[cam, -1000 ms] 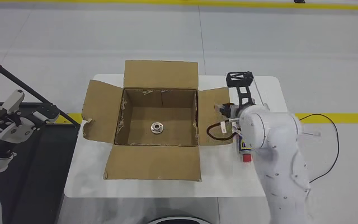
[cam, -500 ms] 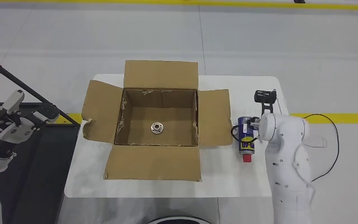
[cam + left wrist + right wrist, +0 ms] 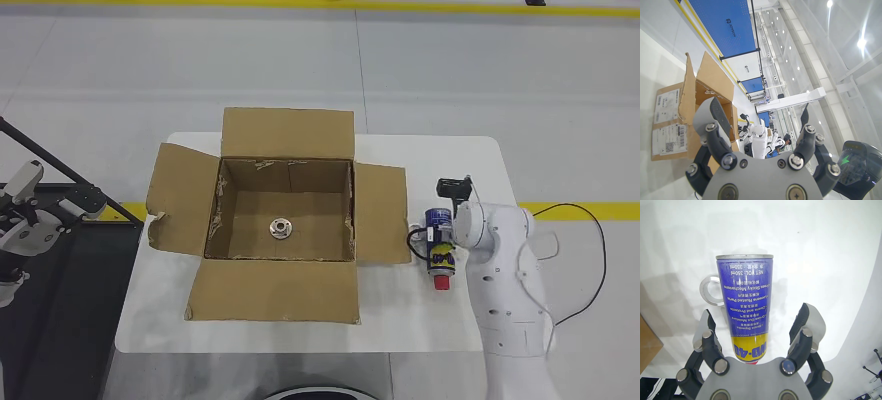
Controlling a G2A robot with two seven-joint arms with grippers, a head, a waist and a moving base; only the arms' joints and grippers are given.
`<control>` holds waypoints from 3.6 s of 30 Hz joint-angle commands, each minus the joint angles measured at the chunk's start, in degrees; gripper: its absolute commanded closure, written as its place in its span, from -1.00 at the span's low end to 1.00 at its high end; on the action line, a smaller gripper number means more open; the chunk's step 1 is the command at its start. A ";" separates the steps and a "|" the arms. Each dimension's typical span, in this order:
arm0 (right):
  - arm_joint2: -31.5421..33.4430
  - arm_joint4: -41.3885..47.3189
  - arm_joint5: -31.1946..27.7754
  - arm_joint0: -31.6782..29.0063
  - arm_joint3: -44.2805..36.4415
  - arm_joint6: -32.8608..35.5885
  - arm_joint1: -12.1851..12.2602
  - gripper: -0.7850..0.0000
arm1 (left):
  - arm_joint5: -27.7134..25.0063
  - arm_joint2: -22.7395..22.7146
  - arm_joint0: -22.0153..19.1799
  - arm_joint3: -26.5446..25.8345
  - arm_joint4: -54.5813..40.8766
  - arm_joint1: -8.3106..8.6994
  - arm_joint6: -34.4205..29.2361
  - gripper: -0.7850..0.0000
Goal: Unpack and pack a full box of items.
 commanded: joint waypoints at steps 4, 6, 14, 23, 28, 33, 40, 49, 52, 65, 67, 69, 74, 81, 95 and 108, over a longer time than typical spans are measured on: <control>-0.38 1.86 0.13 0.53 2.20 0.00 0.69 -0.80 | 0.00 0.00 0.00 0.00 0.00 0.00 0.00 -1.00; -0.66 2.52 0.25 0.69 2.75 0.00 1.03 -0.79 | 0.00 0.00 0.00 0.00 0.00 0.00 0.00 -1.00; -2.03 4.64 1.46 1.04 2.01 0.00 2.69 0.93 | 0.00 0.00 0.00 0.00 0.00 0.00 0.00 -1.00; -2.72 4.99 3.11 1.91 -4.16 0.00 5.12 1.00 | 0.00 0.00 0.00 0.00 0.00 0.00 0.00 -1.00; -3.00 3.61 4.95 3.57 -9.81 0.00 6.24 1.00 | 0.00 0.00 0.00 0.00 0.00 0.00 0.00 -1.00; -3.42 1.57 7.04 5.61 -16.36 0.00 6.85 1.00 | 0.00 0.00 0.00 0.00 0.00 0.00 0.00 -1.00; -3.86 5.13 7.51 9.13 -24.22 0.00 6.19 1.00 | 0.00 0.00 0.00 0.00 0.00 0.00 0.00 -1.00; -11.47 13.62 11.46 15.06 -23.89 -3.96 2.99 1.00 | 0.00 0.00 0.00 0.00 0.00 0.00 0.00 -1.00; -15.41 18.58 10.23 17.85 -21.38 -5.48 2.15 1.00 | 0.00 0.00 0.00 0.00 0.00 0.00 0.00 -1.00; -28.72 33.88 0.57 24.48 -8.05 -16.56 -1.14 1.00 | 0.00 0.00 0.00 0.00 0.00 0.00 0.00 -1.00; -30.58 34.58 -1.08 25.35 -6.08 -17.14 -1.55 1.00 | 0.00 0.00 0.00 0.00 0.00 0.00 0.00 -1.00; -32.00 35.95 -2.43 26.01 -4.32 -17.74 -1.97 1.00 | 0.00 0.00 0.00 0.00 0.00 0.00 0.00 -1.00; -35.07 38.93 -4.97 27.08 0.61 -19.60 -3.00 1.00 | 0.00 0.00 0.00 0.00 0.00 0.00 0.00 -1.00; -40.66 42.63 -8.26 29.34 8.20 -21.67 -5.11 1.00 | 0.00 0.00 0.00 0.00 0.00 0.00 0.00 -1.00; -52.85 44.05 -10.20 34.69 26.93 -23.38 -11.54 1.00 | 0.00 0.00 0.00 0.00 0.00 0.00 0.00 -1.00; -59.43 41.53 -7.20 38.42 41.45 -23.78 -18.20 1.00 | 0.00 0.00 0.00 0.00 0.00 0.00 0.00 -1.00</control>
